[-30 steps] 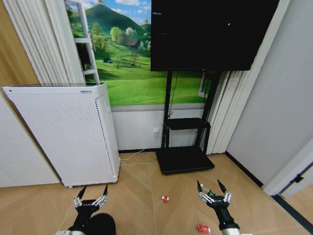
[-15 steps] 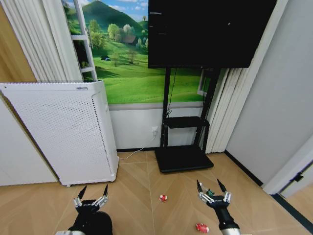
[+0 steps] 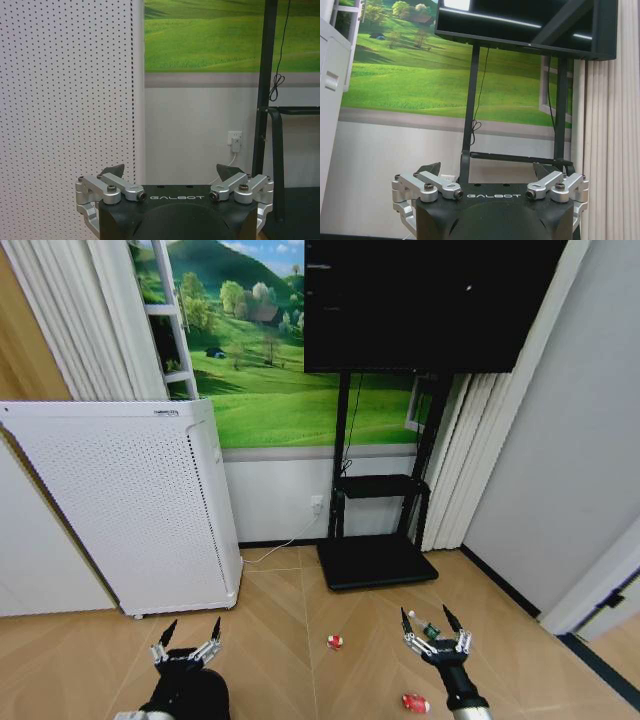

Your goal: Pick up the trash bin and place the garbage on the floor into it.

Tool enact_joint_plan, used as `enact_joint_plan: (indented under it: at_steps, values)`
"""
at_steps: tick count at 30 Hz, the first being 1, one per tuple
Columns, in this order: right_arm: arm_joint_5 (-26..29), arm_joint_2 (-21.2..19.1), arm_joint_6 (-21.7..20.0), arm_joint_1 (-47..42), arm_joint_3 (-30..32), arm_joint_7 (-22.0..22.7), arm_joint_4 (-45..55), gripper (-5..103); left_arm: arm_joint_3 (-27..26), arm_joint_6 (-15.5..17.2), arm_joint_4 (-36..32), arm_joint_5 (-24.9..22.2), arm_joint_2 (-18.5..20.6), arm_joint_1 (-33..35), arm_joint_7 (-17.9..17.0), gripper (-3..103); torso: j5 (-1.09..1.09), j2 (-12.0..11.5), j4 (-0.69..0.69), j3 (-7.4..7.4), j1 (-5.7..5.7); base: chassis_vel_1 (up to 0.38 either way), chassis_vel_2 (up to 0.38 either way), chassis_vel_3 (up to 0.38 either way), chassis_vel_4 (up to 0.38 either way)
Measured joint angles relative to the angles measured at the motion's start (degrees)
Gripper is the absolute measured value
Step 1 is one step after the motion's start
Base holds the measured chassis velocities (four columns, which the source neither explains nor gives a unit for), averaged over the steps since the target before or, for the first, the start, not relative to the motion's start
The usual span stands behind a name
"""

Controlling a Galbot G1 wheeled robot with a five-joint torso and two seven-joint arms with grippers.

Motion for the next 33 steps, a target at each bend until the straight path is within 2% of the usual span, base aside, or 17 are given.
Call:
enact_joint_plan:
  at_steps: [17,23,26,31,32,33]
  values:
    - [-0.29,0.11,0.70,0.21,-0.36,0.28,-0.40,100,0.17,-0.13,0.10,0.12,-0.28,0.08,0.01,100,0.00,-3.71,0.00,-2.42,-1.29,0.000,0.000,0.000,0.000]
    - [-1.72,0.18,0.90,0.74,-0.06,3.15,-1.04,100,0.42,-0.10,0.07,0.17,-0.46,0.10,0.01,100,0.00,-4.98,0.00,-3.28,-1.68,0.000,0.000,0.000,0.000]
    - [-3.37,-0.09,1.05,1.08,0.13,6.67,-1.30,100,0.54,-0.05,0.07,0.34,-0.49,0.13,0.01,100,0.00,-6.00,0.00,-3.95,-2.04,0.000,0.000,0.000,0.000]
    - [-4.31,-0.10,1.12,1.29,0.02,8.66,-1.40,100,0.55,0.01,0.06,0.39,-0.47,0.14,0.01,100,0.00,-6.55,0.01,-4.26,-2.26,0.000,0.000,0.000,0.000]
    - [-5.52,-0.09,1.25,1.45,-0.48,11.43,-1.50,100,0.55,0.19,-0.02,0.40,-0.45,0.18,0.01,100,0.00,-7.32,0.00,-4.84,-2.46,0.000,0.000,0.000,0.000]
    - [-5.65,-0.06,1.25,1.45,-0.66,11.87,-1.50,100,0.55,0.29,-0.08,0.40,-0.44,0.22,0.01,100,0.00,-7.54,0.00,-5.01,-2.51,0.000,0.000,0.000,0.000]
